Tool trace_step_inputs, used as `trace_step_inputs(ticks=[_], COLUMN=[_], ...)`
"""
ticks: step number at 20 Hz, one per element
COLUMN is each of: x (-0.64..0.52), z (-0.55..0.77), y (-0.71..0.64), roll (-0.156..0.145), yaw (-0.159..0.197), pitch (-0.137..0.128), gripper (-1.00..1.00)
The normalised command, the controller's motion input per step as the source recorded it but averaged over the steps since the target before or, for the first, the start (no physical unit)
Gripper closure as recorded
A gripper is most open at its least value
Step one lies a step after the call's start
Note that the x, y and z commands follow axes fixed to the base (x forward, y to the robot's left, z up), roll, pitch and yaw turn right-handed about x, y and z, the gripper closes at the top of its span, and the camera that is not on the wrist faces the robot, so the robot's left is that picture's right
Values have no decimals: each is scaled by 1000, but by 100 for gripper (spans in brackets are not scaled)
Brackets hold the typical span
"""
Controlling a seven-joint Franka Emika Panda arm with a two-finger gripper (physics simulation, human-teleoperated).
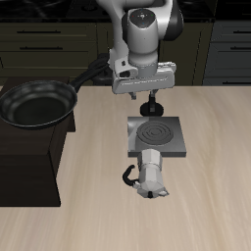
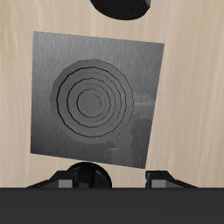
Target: Place the moka pot on the stove and turn on the stove
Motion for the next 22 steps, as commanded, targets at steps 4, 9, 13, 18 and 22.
trace_step_inputs(ticks=[4, 9, 13, 18, 22], x=[33, -49, -47, -60, -100], z=[92, 233, 297, 292, 165], y=[-43, -12, -34, -67, -35], roll=[-26, -10, -3, -14, 3], yaw=[-6, -11, -20, -35, 19], pitch=[-26, -47, -38, -34, -33], gripper=[-100, -100, -100, -100, -100])
